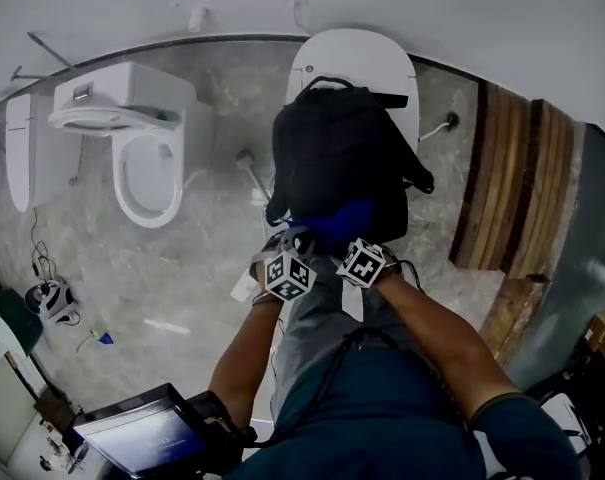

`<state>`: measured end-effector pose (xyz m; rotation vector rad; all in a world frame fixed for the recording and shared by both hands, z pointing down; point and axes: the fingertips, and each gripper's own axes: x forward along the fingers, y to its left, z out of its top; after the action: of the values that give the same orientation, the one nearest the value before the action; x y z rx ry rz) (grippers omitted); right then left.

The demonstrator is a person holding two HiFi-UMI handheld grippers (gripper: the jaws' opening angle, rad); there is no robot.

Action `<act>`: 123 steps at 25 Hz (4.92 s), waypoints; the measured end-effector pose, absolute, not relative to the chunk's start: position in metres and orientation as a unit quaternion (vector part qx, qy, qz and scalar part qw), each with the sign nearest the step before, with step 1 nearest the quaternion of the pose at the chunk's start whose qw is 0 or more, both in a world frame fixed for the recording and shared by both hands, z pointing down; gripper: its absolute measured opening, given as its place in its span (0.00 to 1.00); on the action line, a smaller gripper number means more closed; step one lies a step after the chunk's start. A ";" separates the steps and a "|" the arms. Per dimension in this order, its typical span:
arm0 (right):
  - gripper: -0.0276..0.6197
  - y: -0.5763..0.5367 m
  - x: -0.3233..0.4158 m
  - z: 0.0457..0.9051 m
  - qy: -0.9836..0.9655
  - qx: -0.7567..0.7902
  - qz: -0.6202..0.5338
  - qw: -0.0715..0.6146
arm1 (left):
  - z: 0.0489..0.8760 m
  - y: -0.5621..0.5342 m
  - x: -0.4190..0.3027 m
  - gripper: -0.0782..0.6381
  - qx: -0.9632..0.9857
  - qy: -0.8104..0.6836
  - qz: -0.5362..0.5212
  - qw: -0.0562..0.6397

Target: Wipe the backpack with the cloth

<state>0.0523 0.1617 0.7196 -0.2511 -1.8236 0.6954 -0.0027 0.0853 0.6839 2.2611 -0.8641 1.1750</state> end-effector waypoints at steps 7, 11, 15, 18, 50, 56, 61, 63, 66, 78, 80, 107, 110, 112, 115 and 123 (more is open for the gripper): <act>0.08 0.202 0.098 0.765 -0.719 -0.108 0.262 0.634 | 0.727 0.173 0.020 0.13 0.796 -0.296 0.413 0.328; 0.08 0.190 0.128 0.785 -0.705 -0.060 0.220 0.671 | 0.760 0.220 0.014 0.13 0.750 -0.307 0.403 0.425; 0.08 0.175 0.131 0.780 -0.713 -0.043 0.204 0.670 | 0.754 0.200 0.020 0.13 0.754 -0.320 0.387 0.425; 0.08 0.156 0.136 0.764 -0.721 -0.006 0.210 0.661 | 0.736 0.186 0.022 0.13 0.759 -0.333 0.370 0.420; 0.08 0.004 0.060 0.359 -0.924 0.214 0.292 0.123 | 0.342 0.076 -0.054 0.13 0.856 -0.473 0.036 0.208; 0.08 -0.009 0.066 0.291 -0.948 0.225 0.216 0.059 | 0.285 0.065 -0.055 0.13 0.876 -0.461 0.006 0.142; 0.08 -0.002 0.069 0.236 -0.961 0.232 0.148 0.018 | 0.247 0.067 -0.052 0.13 0.882 -0.456 -0.022 0.115; 0.08 0.005 0.068 0.212 -0.967 0.231 0.109 0.010 | 0.234 0.071 -0.052 0.13 0.885 -0.452 -0.034 0.106; 0.08 0.026 0.066 0.162 -0.973 0.226 0.048 -0.003 | 0.199 0.087 -0.050 0.13 0.892 -0.441 -0.051 0.085; 0.08 0.125 0.099 0.071 -0.975 0.212 -0.045 -0.050 | 0.110 0.167 -0.022 0.13 0.893 -0.439 -0.103 0.005; 0.08 0.148 0.120 0.066 -0.973 0.219 -0.051 -0.057 | 0.103 0.190 -0.004 0.13 0.896 -0.433 -0.100 -0.004; 0.08 0.529 0.263 0.041 -0.979 0.181 0.015 -0.092 | 0.049 0.584 0.132 0.13 0.870 -0.483 -0.081 -0.054; 0.08 0.584 0.238 0.035 -0.979 0.182 0.024 -0.089 | 0.047 0.643 0.109 0.13 0.869 -0.485 -0.092 -0.041; 0.08 0.619 0.223 0.036 -0.977 0.189 0.043 -0.091 | 0.052 0.677 0.094 0.13 0.873 -0.478 -0.095 -0.026; 0.08 0.666 0.207 0.036 -0.976 0.196 0.056 -0.083 | 0.060 0.717 0.077 0.13 0.878 -0.466 -0.106 -0.006; 0.08 0.720 0.222 0.026 -0.973 0.215 0.046 -0.073 | 0.055 0.771 0.095 0.13 0.885 -0.449 -0.127 -0.010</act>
<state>0.2216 0.7202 0.0261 0.7079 -3.2065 0.1506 0.0954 0.7710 0.0549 2.7971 -1.4189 -0.4005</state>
